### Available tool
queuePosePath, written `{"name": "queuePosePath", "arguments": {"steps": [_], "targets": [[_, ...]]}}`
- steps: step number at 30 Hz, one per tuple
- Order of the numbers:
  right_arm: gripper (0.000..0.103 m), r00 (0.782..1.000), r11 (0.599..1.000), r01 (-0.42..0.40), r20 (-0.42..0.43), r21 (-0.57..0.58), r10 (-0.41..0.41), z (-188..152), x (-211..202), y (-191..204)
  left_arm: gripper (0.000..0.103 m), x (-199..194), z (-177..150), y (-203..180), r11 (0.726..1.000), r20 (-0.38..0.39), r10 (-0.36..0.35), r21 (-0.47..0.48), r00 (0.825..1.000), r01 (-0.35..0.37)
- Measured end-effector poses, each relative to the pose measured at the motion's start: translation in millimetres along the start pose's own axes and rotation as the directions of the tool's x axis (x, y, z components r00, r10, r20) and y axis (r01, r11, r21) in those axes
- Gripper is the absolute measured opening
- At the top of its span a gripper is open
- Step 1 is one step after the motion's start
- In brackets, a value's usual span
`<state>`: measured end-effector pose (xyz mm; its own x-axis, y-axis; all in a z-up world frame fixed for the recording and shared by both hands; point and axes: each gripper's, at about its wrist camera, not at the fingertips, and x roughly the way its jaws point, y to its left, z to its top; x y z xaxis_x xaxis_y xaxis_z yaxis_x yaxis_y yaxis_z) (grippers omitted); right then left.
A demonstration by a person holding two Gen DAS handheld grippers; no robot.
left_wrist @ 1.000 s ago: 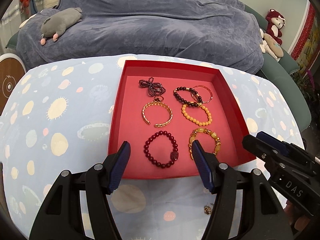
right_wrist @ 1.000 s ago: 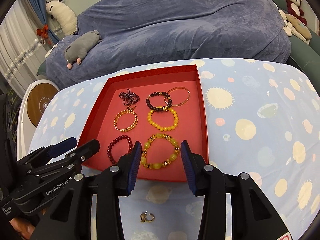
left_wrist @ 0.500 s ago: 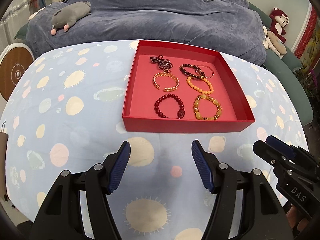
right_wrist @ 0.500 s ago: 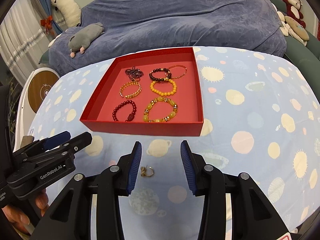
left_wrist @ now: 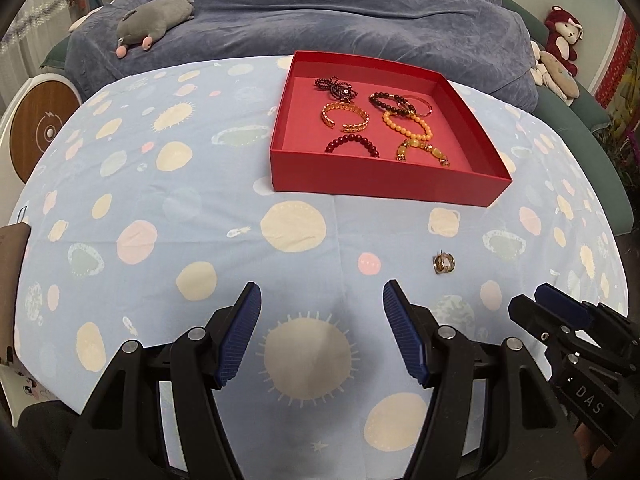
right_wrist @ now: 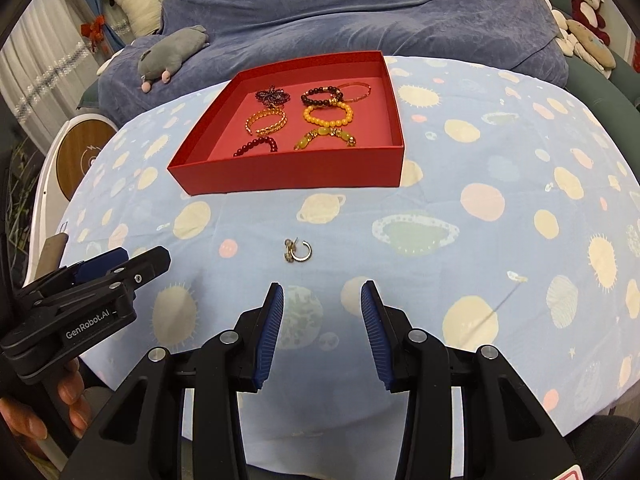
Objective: Organize jewelry
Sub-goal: 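Move both tools back toward the gold hoop earrings, then grasp one gold hoop earring with the right tool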
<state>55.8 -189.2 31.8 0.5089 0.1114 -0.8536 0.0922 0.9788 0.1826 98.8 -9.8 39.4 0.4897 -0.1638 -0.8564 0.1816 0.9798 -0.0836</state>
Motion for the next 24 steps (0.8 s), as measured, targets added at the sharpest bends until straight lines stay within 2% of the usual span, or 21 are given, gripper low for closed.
{"name": "queuePosePath", "arguments": {"steps": [12,24], "targets": [[0.040,1.000,1.000,0.007,-0.023,0.016,-0.007,-16,5,-6,0.062,5,-25,-5,1.000,-0.030,0.009,0.007,0.999,-0.009],[0.040,0.999,1.000,0.013,-0.033,0.013,-0.013,0,29,-5,0.063,19,-28,1,1.000,-0.057,0.023,-0.002,0.998,-0.023]]}}
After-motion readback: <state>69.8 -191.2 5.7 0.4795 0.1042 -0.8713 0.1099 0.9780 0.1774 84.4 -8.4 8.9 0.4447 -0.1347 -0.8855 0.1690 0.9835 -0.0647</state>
